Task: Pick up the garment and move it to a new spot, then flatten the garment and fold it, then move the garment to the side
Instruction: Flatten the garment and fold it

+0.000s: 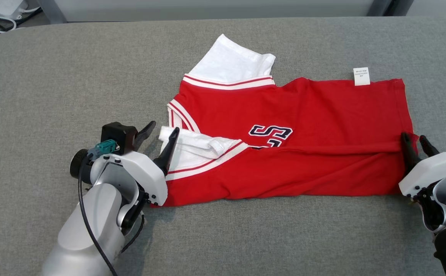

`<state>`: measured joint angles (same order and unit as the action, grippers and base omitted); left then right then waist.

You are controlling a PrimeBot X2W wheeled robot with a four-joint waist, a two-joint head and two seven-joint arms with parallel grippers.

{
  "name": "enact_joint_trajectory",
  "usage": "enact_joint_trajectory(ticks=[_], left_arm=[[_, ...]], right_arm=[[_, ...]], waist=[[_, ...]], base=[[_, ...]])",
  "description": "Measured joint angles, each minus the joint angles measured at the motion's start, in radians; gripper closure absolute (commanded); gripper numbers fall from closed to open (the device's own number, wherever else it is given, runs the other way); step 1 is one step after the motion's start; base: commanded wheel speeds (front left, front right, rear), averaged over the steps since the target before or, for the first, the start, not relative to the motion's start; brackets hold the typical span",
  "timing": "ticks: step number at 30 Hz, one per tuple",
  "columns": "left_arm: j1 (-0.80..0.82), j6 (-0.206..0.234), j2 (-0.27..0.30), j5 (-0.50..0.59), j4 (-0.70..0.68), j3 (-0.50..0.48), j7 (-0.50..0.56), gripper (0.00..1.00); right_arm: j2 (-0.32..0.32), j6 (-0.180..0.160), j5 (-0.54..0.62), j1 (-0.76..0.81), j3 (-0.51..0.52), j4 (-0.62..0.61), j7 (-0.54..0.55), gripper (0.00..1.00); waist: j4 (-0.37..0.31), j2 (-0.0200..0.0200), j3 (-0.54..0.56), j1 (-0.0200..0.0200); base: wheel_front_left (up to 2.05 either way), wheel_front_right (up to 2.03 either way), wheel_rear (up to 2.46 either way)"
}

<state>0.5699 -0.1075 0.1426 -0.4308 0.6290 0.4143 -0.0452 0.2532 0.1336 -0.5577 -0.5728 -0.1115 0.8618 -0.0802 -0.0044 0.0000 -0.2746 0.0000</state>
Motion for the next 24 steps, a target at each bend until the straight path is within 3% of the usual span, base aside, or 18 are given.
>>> enact_joint_trajectory(ticks=[12, 24], left_arm=[[0.014, 0.040, -0.018, -0.002, 0.072, -0.016, -0.092, 0.00], [-0.172, 0.109, 0.003, -0.033, -0.088, -0.049, -0.140, 0.00]], right_arm=[[0.000, 0.000, -0.005, -0.016, -0.091, 0.006, -0.148, 0.00], [-0.013, 0.000, 0.087, 0.158, -0.036, -0.191, -0.168, 0.00]], waist=[[-0.003, 0.0000, 0.029, 0.0000], [-0.007, 0.0000, 0.105, 0.0000]], base=[[0.00, 0.00, 0.00], [0.00, 0.00, 0.00]])
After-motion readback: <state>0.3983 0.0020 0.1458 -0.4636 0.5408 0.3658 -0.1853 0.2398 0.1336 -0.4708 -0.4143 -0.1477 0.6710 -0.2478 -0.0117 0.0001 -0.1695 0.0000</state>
